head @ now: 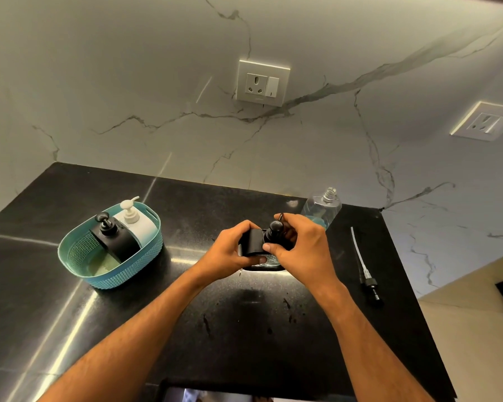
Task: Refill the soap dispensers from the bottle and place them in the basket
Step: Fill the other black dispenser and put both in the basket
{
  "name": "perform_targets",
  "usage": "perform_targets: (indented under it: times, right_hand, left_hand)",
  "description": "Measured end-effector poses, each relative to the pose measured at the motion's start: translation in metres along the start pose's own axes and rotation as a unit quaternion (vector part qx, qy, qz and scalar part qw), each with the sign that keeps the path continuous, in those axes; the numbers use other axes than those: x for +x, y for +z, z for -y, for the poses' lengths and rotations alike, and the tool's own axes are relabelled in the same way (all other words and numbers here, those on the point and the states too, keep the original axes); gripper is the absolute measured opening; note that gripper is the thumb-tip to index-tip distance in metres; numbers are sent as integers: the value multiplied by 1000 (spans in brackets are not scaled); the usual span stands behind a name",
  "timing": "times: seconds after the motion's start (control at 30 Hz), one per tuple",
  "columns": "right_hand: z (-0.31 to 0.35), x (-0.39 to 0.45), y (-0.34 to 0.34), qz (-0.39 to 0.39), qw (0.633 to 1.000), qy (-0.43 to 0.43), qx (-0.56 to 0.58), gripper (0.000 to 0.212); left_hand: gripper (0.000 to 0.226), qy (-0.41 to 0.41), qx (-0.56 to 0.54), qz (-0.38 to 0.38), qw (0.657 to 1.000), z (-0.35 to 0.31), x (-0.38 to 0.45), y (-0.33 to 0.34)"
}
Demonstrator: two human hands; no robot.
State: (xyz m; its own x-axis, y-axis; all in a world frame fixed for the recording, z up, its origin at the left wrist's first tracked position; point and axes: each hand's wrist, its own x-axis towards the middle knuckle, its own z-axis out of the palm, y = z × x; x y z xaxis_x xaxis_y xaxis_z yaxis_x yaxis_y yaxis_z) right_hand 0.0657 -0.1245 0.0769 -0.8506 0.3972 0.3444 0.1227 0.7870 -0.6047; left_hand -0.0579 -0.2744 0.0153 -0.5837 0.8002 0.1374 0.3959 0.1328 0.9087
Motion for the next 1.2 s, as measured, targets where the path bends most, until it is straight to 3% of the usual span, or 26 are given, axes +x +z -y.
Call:
perform_targets:
  times: [0.43, 0.93, 1.2]
  right_hand:
    - [-1, -1, -3, 10, 1000, -4, -24, 49]
    - [0, -2, -6, 15, 1000, 1, -4, 65]
    - [2, -3, 1, -38, 999, 27, 10, 48]
  left_hand:
    - [45, 11, -4, 12, 1000, -1, -1, 4]
    - [45, 12, -13, 9, 1000, 0, -3, 5]
    - [45, 11, -12, 10, 1000, -1, -2, 5]
